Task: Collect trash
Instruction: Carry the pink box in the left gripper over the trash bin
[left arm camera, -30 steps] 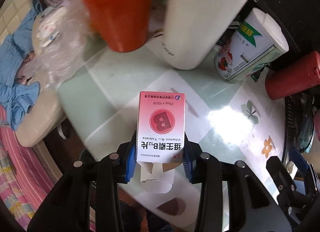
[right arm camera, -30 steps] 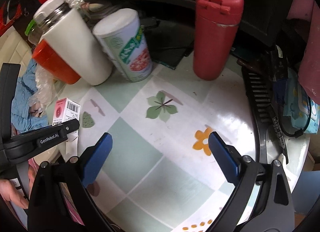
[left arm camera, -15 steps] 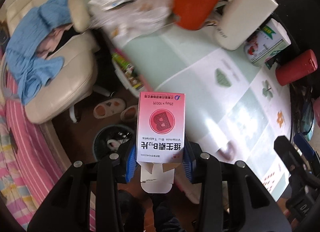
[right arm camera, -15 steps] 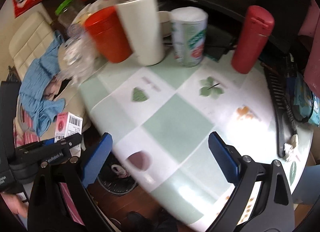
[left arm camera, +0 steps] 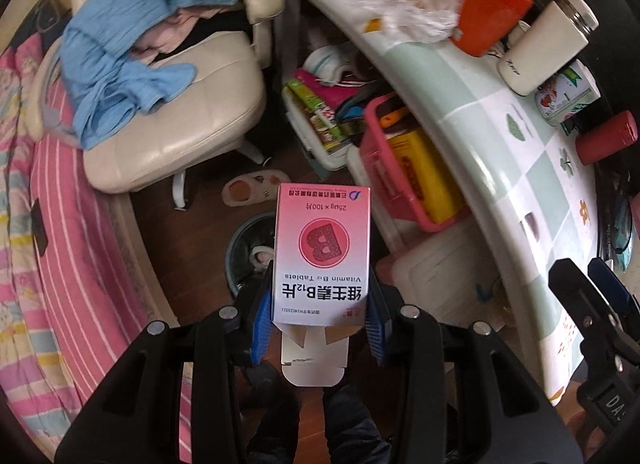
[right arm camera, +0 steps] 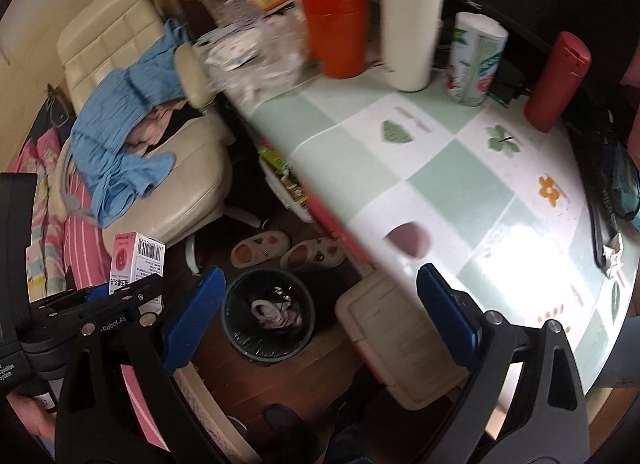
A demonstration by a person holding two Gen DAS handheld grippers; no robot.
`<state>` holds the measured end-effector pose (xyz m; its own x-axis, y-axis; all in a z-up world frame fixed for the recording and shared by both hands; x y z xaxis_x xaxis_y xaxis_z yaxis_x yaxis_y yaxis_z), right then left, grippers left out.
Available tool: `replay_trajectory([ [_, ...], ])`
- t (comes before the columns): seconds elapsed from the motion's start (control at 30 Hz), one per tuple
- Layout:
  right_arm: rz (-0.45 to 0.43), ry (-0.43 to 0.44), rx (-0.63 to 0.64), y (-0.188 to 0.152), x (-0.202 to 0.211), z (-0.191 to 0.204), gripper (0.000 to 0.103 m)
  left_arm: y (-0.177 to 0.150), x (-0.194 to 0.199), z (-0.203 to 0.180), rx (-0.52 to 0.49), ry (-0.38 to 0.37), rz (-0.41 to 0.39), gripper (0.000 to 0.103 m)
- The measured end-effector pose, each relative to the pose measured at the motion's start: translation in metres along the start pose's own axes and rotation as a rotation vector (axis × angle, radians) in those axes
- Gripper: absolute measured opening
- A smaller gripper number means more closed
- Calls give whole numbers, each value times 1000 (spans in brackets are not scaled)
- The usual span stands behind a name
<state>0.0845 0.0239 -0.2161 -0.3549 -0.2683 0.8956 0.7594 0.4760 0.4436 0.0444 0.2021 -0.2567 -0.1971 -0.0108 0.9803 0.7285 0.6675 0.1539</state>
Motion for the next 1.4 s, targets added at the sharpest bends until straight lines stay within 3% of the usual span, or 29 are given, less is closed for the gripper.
replay_trajectory([
  [0.3, 36, 16, 66, -30, -19, 62, 96, -27, -12, 68, 59, 6, 23, 38],
  [0.57, 81, 26, 105, -55, -60, 91, 96, -47, -55, 107, 85, 22, 63, 38],
  [0.87, 114, 33, 143, -75, -126, 93, 96, -57, -124, 123, 106, 32, 91, 38],
  [1.4, 180, 39, 180, -114, -267, 66, 96, -66, -283, 114, 98, 43, 144, 38],
])
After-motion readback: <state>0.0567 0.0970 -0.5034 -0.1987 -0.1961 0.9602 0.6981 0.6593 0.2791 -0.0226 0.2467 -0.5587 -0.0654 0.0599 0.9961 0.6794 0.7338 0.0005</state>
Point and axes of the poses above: each gripper's, at about its wrist camera, not at the fingertips, and x roughly against the way its jaws point, z to its left, y to its top, the point moved 1 cm from there along -x, roughly the way its jaws point, and after that the axes turned 11 degrees about x, right-handed, at the moved point
